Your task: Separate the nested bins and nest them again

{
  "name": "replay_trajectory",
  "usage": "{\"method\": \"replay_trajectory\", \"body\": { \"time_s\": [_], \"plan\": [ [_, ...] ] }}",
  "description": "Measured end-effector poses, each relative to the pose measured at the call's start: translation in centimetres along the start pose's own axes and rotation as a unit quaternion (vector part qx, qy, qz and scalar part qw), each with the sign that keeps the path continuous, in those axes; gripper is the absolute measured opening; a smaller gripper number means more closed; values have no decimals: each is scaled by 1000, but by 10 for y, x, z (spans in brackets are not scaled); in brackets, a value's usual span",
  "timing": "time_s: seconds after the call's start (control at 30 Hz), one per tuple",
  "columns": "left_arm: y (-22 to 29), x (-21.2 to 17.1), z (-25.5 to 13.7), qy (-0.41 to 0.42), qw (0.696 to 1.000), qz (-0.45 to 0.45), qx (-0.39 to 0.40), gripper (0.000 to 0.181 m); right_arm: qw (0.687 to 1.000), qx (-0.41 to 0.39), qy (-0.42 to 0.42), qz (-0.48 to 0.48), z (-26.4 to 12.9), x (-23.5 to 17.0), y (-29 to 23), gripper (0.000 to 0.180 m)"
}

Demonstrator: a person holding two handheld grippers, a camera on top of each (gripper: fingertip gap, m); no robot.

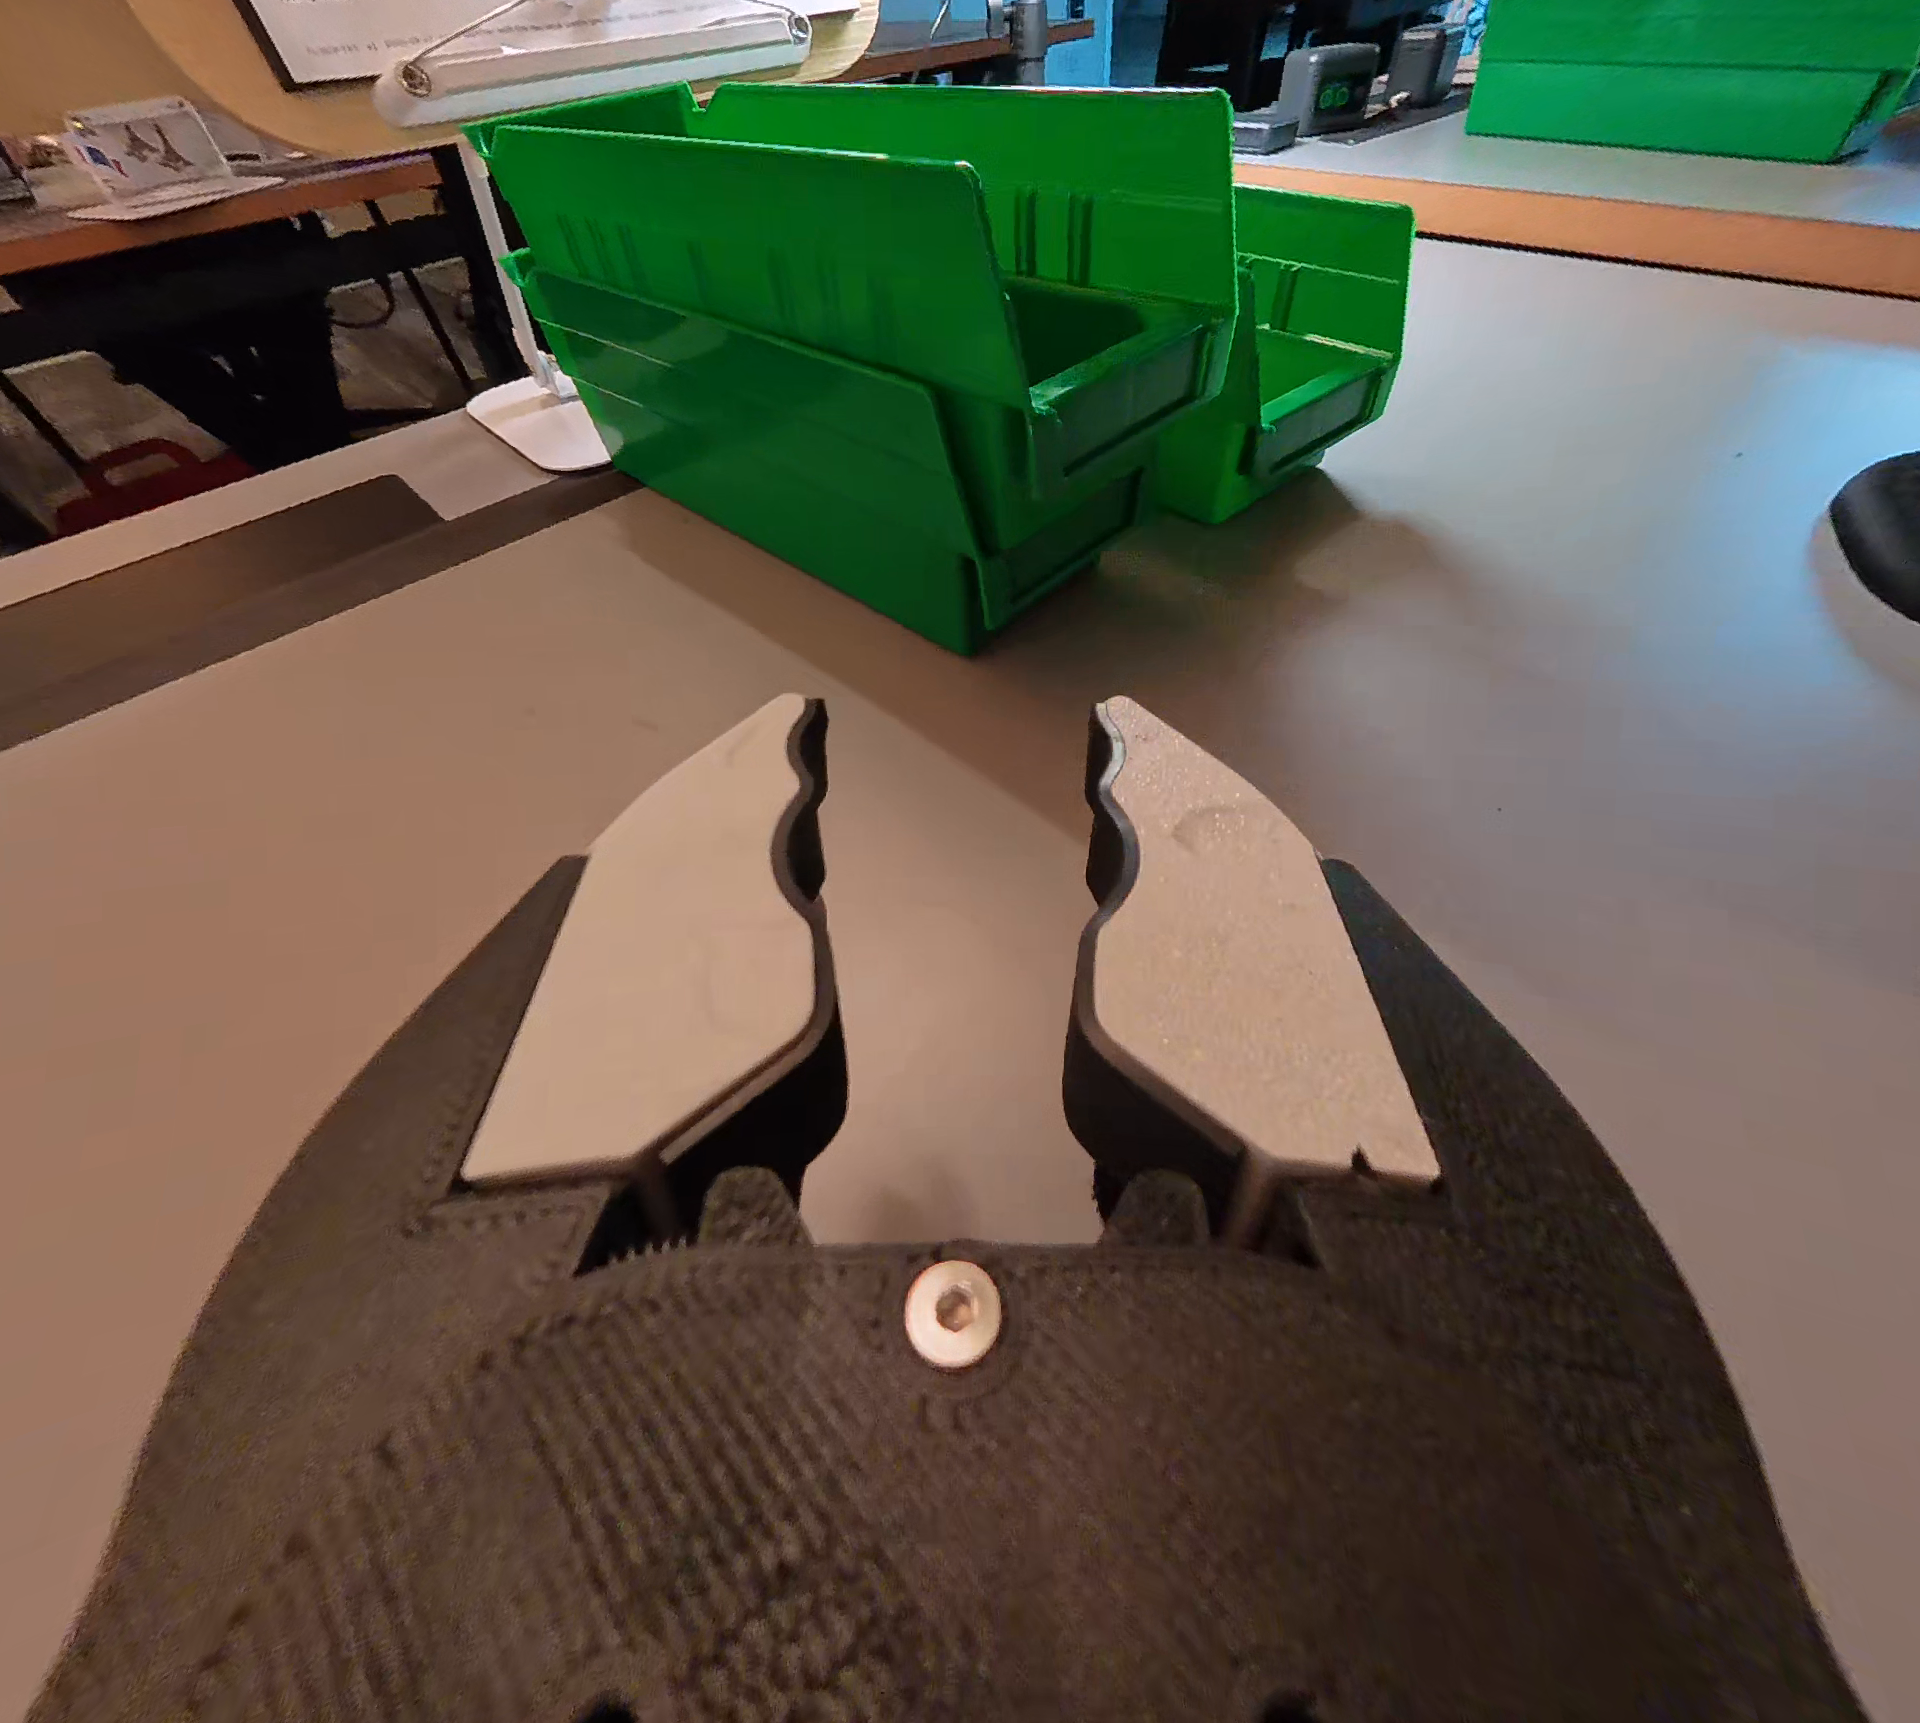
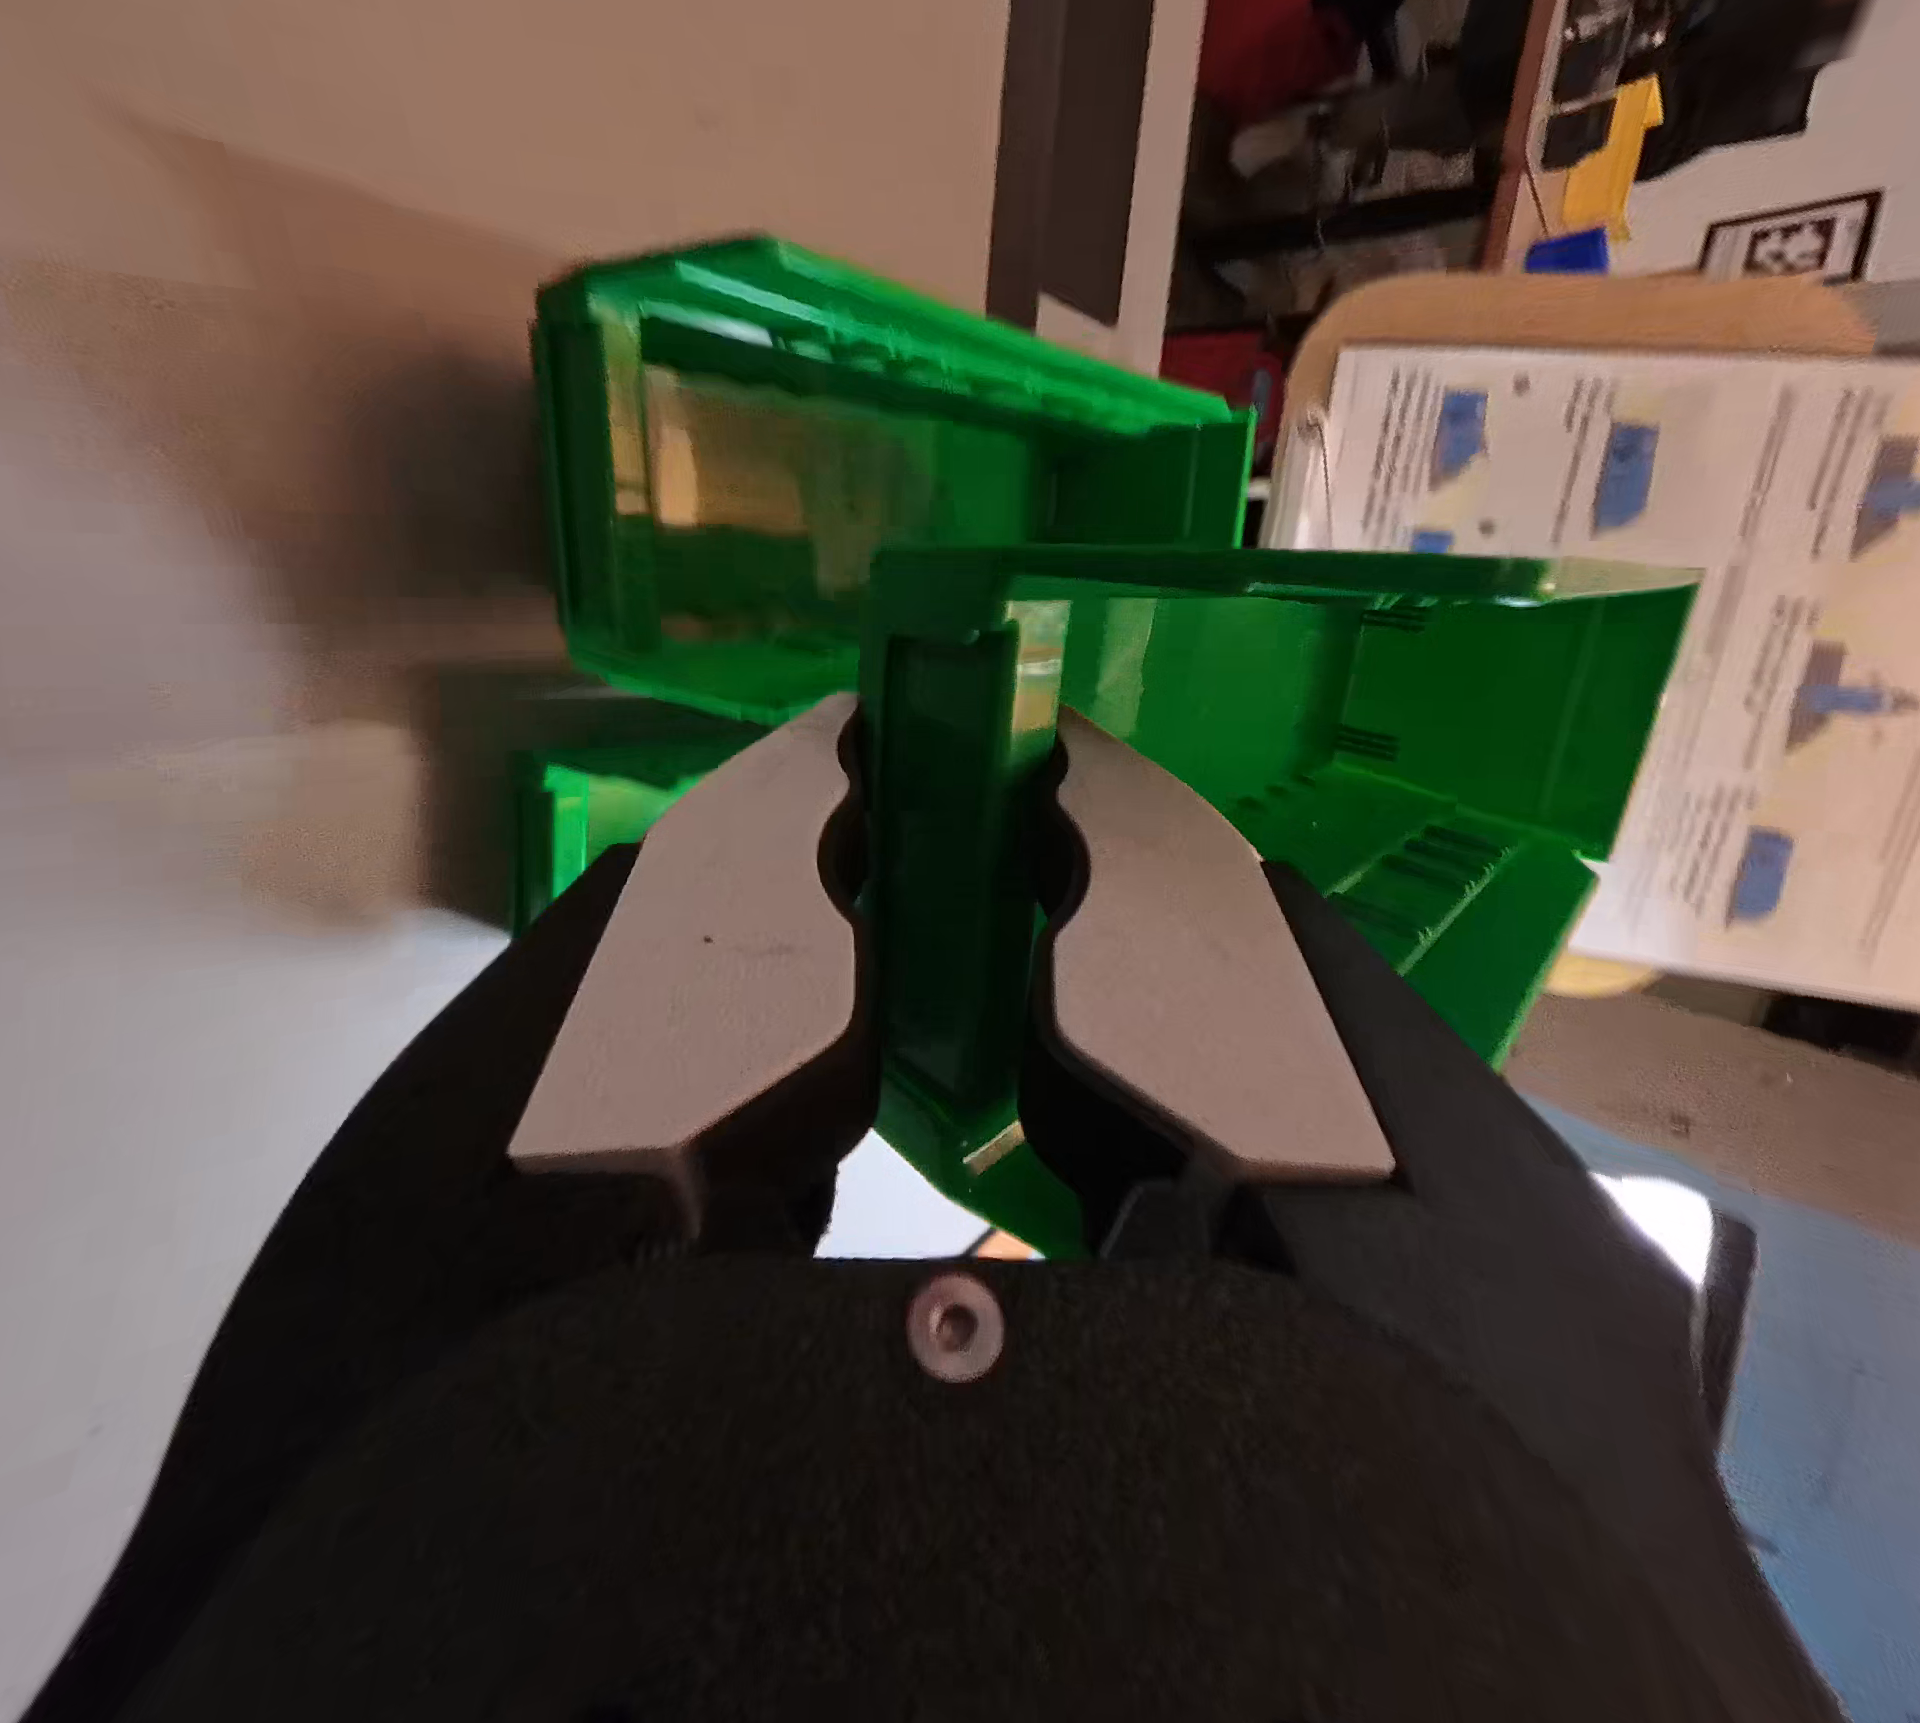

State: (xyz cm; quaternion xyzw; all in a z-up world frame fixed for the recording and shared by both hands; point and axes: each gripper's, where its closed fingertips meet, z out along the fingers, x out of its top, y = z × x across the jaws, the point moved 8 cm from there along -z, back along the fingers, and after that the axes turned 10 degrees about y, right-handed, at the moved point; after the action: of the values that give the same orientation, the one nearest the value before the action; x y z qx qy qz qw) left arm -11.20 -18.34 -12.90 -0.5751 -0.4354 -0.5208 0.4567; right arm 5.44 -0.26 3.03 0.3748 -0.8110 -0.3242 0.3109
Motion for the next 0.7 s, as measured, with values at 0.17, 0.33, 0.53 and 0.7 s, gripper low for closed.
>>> {"method": "replay_trajectory", "body": {
  "time_s": [0.17, 0.33, 0.53, 0.7],
  "plan": [
    [1, 0, -1, 3, 1000, 17, 6, 48, 999, 38, 1, -10, 48, 23, -15, 29],
    [2, 1, -1, 5, 1000, 21, 4, 48, 998, 62, -20, -4, 83, 19, -31, 29],
    [2, 2, -2, 8, 1000, 21, 6, 48, 999, 50, 2, -9, 96, 13, -44, 49],
    [1, 2, -2, 7, 1000, 20, 9, 48, 993, 47, 81, 71, 54, 23, -37, 59]
  ]
}}
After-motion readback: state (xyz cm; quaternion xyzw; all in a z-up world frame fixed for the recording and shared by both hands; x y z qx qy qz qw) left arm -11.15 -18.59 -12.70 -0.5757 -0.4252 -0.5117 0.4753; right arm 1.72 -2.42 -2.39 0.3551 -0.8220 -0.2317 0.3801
